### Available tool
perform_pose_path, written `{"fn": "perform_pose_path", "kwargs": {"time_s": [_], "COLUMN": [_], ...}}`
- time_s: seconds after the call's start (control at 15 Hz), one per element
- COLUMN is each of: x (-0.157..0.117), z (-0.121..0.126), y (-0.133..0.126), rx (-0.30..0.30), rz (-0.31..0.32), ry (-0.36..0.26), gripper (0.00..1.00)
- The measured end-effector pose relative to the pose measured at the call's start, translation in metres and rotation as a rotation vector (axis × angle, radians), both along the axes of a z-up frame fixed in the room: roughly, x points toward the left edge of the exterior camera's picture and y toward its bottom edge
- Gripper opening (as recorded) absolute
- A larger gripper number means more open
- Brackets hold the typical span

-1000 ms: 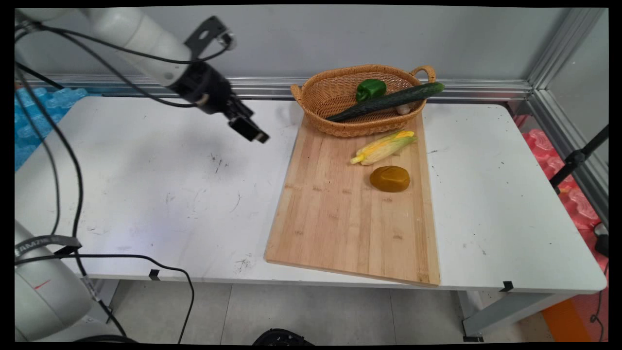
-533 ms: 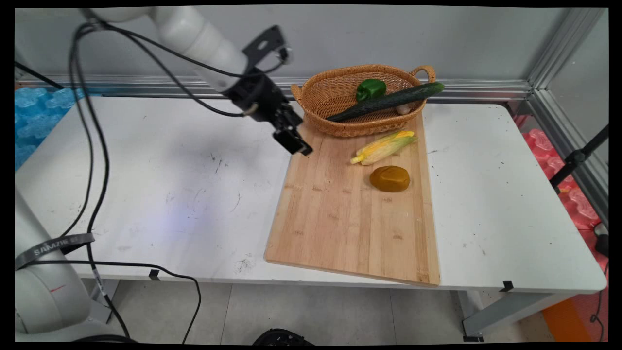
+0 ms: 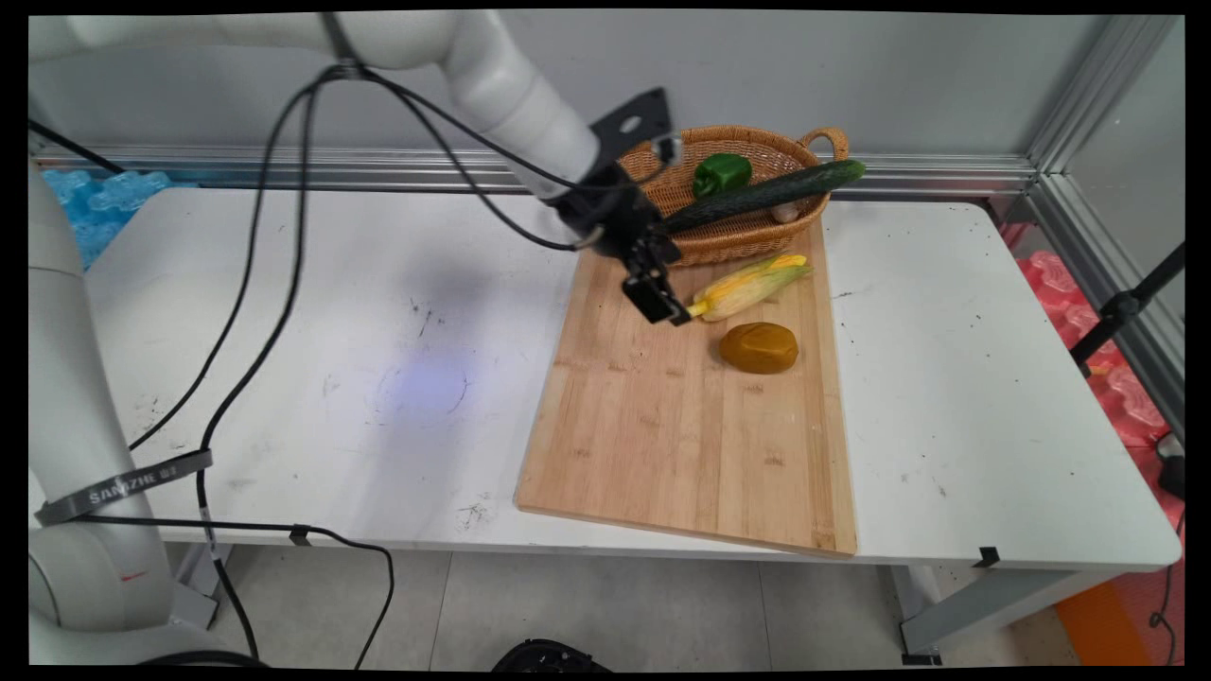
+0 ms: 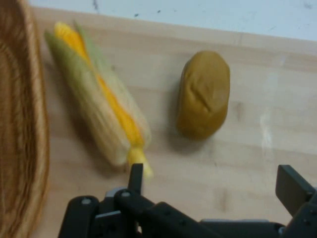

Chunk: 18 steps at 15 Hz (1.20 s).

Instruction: Pick up the potato from the cutting board

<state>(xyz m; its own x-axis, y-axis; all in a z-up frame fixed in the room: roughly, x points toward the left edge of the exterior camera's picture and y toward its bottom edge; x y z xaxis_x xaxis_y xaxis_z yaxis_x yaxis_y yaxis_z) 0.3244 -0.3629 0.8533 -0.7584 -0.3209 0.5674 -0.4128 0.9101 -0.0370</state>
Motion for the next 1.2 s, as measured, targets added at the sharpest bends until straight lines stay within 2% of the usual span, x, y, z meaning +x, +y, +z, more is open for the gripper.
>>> {"fn": "perform_pose_path", "kwargs": {"time_s": [0.47, 1.07, 1.13, 1.2], "x": [-0.050, -0.088, -0.091, -0.093], "z": [-0.036, -0.068, -0.069, -0.070], "y": [-0.040, -0.069, -0.071, -0.072], "rx": [-0.001, 0.013, 0.015, 0.017], "rz": [-0.134, -0.225, -0.234, -0.243], "ry": [-0.020, -0.037, -0.038, -0.038], "gripper": [1.00, 1.00, 0.00, 0.00]}}
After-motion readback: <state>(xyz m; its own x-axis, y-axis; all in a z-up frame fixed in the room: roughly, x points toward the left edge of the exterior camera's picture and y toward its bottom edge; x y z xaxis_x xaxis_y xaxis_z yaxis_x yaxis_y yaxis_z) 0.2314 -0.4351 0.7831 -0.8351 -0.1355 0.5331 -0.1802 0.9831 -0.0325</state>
